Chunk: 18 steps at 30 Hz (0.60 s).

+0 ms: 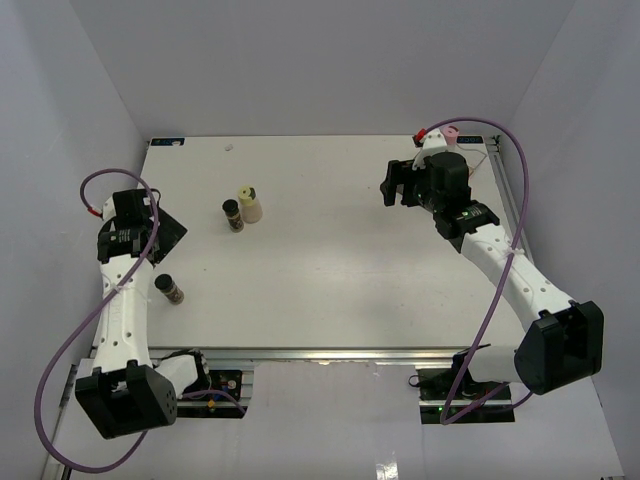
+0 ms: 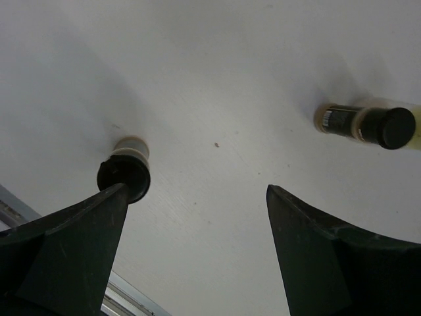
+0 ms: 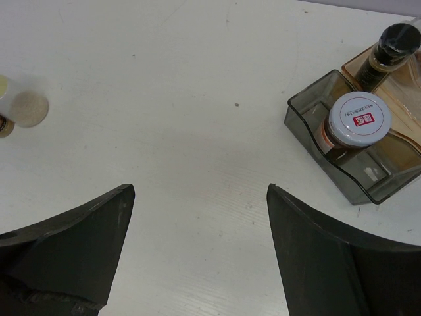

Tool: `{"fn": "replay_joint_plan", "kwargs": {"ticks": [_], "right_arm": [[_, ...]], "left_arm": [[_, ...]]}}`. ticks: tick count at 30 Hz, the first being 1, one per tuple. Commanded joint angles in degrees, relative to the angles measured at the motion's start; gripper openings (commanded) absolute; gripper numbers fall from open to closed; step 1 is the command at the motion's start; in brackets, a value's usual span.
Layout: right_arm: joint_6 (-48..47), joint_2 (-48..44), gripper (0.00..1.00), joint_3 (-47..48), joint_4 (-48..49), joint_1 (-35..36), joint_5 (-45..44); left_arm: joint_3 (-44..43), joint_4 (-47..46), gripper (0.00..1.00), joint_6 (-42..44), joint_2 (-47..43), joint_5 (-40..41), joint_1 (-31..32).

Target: Organize the condiment bottles

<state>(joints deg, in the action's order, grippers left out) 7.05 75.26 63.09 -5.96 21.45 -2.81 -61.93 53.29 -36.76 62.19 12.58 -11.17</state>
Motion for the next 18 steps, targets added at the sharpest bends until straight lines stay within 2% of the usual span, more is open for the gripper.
{"fn": "replay_joint_plan", "kwargs": {"ticks": [1, 4, 10, 18], "right_arm": [[-0.69, -0.79, 0.88, 0.46, 1.54, 0.05, -0.35], [-0.82, -1.13, 0.88, 0.28, 1.56, 0.22, -0.89], [-1.20, -0.80, 0.88, 1.46, 0.45, 0.39, -1.21], [-1.48, 0.01, 0.88, 1.82, -0.21, 0.86, -1.16]], "left_arm": [[1.87, 2.95, 0.95, -2.79, -0.14, 2.09, -3.75], [2.48, 4.27, 0.92, -6.38, -0.09, 5.38, -4.35], [3.88, 3.65, 0.90, -10.54, -0.38, 5.20, -5.07], [6.17, 3.58, 0.90, -12.52, 1.97, 11.05, -5.35]]}}
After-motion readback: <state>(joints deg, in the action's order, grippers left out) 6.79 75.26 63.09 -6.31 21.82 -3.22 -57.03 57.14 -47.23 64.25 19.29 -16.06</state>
